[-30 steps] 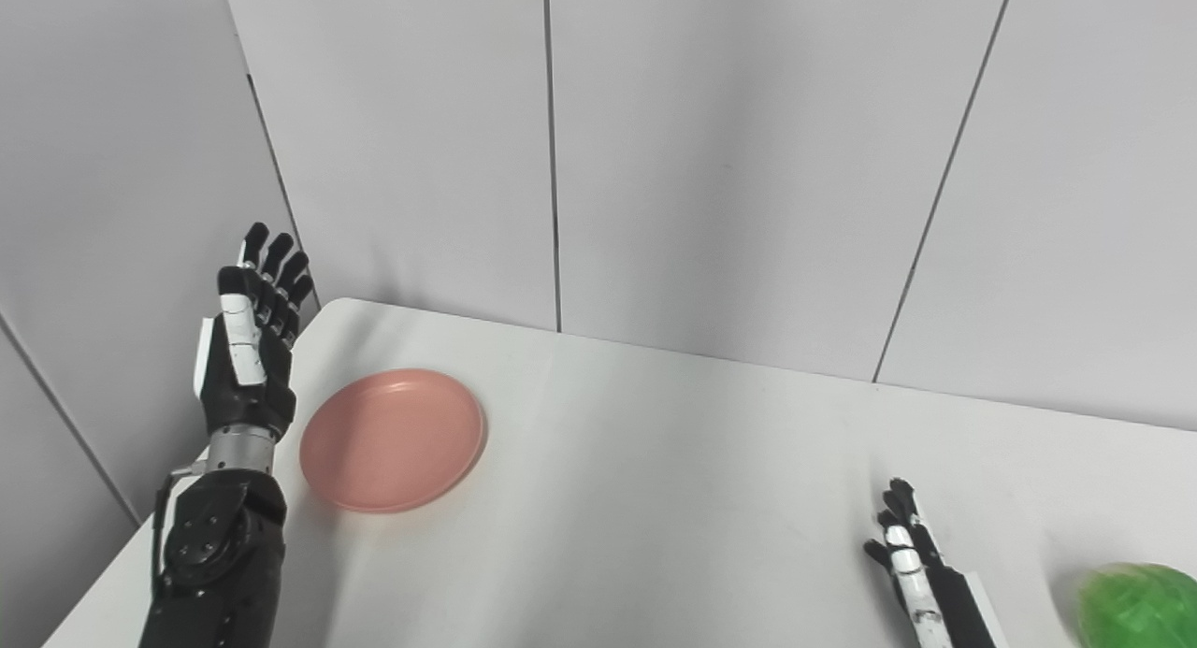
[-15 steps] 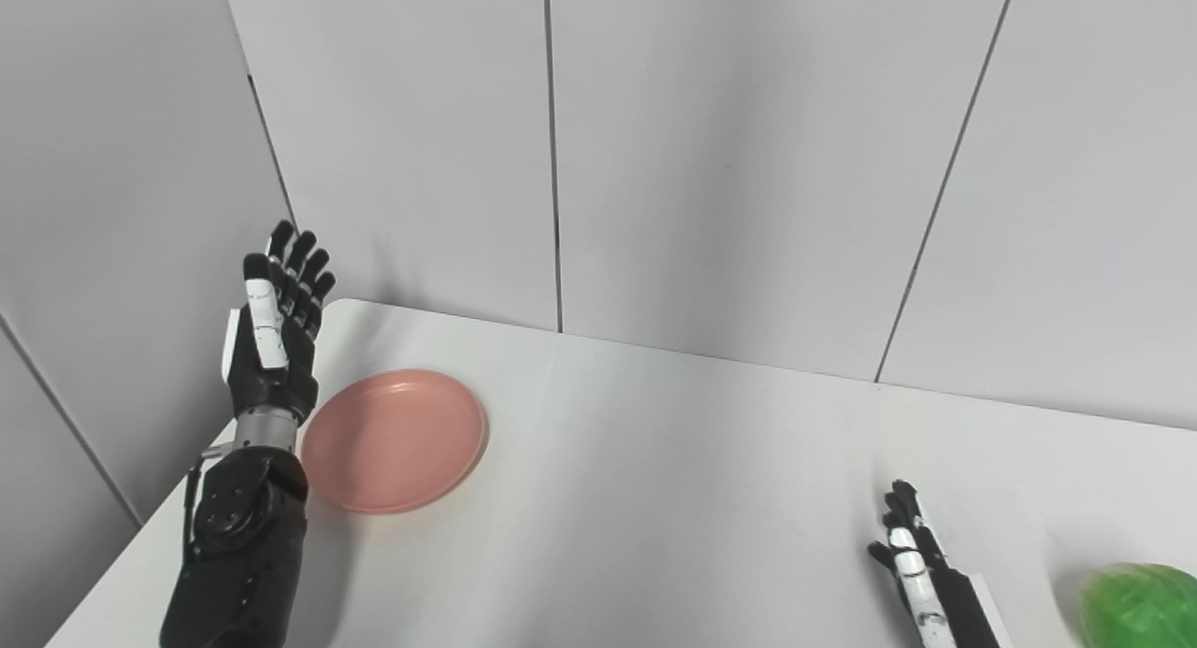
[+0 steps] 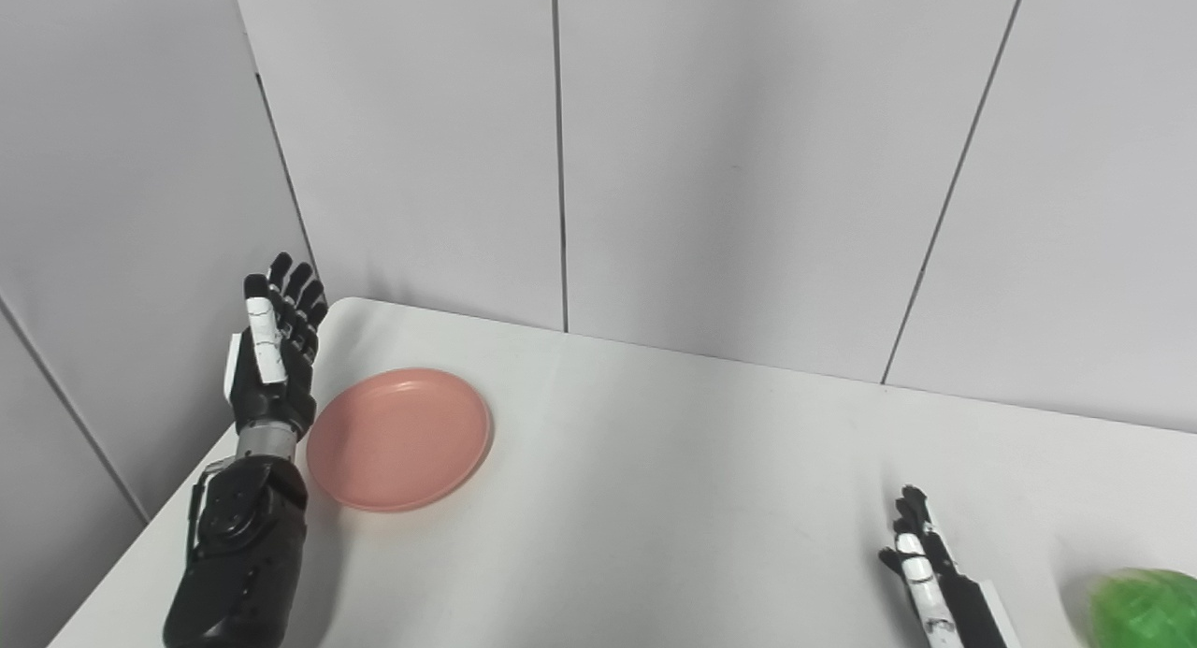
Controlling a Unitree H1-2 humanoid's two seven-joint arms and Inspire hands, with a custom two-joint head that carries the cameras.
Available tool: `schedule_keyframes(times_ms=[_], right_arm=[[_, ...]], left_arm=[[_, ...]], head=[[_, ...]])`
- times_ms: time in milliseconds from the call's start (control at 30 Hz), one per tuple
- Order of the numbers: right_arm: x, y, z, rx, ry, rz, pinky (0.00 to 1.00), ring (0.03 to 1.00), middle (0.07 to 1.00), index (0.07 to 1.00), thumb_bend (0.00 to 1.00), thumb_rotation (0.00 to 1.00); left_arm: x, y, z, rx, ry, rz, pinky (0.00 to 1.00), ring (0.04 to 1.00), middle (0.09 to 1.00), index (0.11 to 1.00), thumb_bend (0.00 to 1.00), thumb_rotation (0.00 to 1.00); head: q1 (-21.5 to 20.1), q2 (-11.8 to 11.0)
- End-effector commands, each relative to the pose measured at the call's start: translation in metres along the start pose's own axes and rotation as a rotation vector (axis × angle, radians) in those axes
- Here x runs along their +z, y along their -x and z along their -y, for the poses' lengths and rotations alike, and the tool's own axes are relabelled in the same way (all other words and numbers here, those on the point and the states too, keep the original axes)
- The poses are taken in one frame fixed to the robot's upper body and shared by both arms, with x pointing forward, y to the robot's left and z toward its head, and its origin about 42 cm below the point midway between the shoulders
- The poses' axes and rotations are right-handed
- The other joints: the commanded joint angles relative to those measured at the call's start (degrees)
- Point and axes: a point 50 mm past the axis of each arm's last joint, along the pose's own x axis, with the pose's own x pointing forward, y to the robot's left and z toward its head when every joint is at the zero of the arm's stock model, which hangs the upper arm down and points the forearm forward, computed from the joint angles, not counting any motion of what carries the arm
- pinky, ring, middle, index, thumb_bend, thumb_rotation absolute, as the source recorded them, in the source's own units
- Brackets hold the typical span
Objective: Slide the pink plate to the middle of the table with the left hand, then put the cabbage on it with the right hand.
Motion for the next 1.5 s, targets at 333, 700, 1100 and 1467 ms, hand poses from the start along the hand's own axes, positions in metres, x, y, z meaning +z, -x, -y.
schedule_keyframes(times_ms=[333,700,1100,1467], right_arm=[[0.020,-0.001,0.005,-0.006,-0.020,0.040,1.00,1.000,1.000,1.000,0.16,1.00],[0.022,-0.002,0.007,-0.012,-0.038,0.032,1.00,1.000,1.000,1.000,0.16,1.00],[0.023,-0.003,0.007,-0.006,-0.048,0.040,1.00,1.000,1.000,1.000,0.15,1.00],[0.025,-0.004,0.007,-0.007,-0.056,0.032,1.00,1.000,1.000,1.000,0.12,1.00]], left_arm=[[0.041,-0.020,-0.011,0.050,0.030,0.127,0.98,0.969,0.969,0.959,0.90,0.97],[0.042,-0.021,-0.025,0.094,0.038,0.133,0.99,0.969,0.968,0.958,0.90,0.96],[0.025,-0.024,-0.037,0.127,0.049,0.071,0.97,0.967,0.971,0.961,0.92,0.94],[0.001,-0.025,-0.039,0.147,0.051,-0.015,0.96,0.948,0.953,0.952,0.91,0.93]], head=[[1.1,0.8],[1.9,1.2],[2.5,1.3],[3.0,1.3]])
